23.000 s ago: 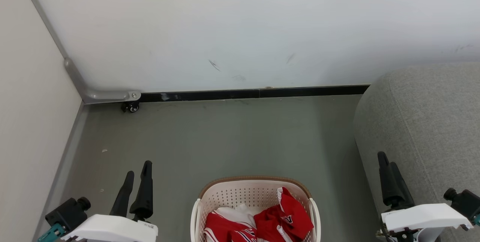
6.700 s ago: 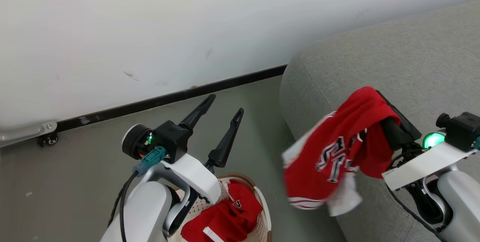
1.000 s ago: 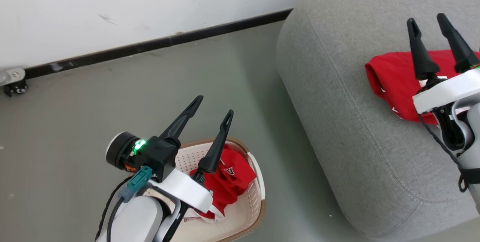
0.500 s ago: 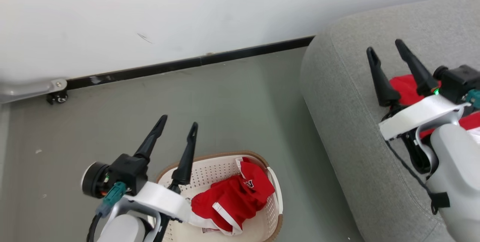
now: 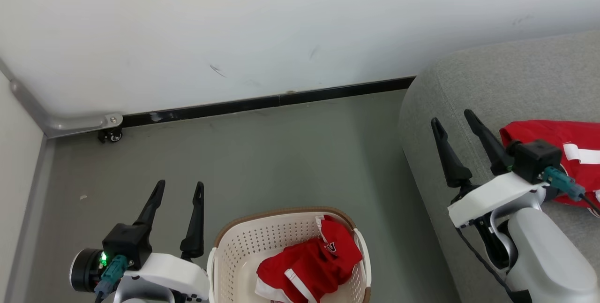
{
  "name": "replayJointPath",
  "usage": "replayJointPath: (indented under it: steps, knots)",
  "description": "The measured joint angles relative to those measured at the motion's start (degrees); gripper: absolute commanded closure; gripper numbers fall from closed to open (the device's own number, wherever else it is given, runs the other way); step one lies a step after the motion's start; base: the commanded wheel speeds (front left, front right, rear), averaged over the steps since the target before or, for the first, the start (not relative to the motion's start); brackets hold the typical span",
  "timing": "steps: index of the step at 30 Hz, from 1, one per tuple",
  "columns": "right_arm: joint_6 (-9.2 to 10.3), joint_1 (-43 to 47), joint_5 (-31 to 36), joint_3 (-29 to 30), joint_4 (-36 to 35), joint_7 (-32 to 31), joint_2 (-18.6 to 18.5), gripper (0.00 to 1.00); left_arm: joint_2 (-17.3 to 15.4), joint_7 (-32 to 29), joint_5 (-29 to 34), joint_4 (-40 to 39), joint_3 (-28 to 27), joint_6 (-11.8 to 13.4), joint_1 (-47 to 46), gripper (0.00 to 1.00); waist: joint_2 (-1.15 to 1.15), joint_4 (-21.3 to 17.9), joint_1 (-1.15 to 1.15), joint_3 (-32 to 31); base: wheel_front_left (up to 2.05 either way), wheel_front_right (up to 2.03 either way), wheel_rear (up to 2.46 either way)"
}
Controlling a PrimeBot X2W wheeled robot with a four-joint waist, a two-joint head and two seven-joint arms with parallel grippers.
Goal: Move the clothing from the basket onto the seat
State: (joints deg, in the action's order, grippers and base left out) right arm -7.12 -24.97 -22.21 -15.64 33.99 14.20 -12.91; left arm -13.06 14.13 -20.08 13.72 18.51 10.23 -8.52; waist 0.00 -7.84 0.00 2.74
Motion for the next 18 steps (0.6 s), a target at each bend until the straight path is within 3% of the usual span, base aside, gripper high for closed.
replayJointPath:
  steps: [18]
  knots:
    - [-0.01, 12.15, 6.56, 8.28, -4.45, 0.0, 6.2, 0.0, -0.09, 0.01, -0.29, -1.18, -4.58, 3.37, 6.53, 0.0, 0.0, 2.49, 0.0, -4.07, 0.0, 0.0, 0.0]
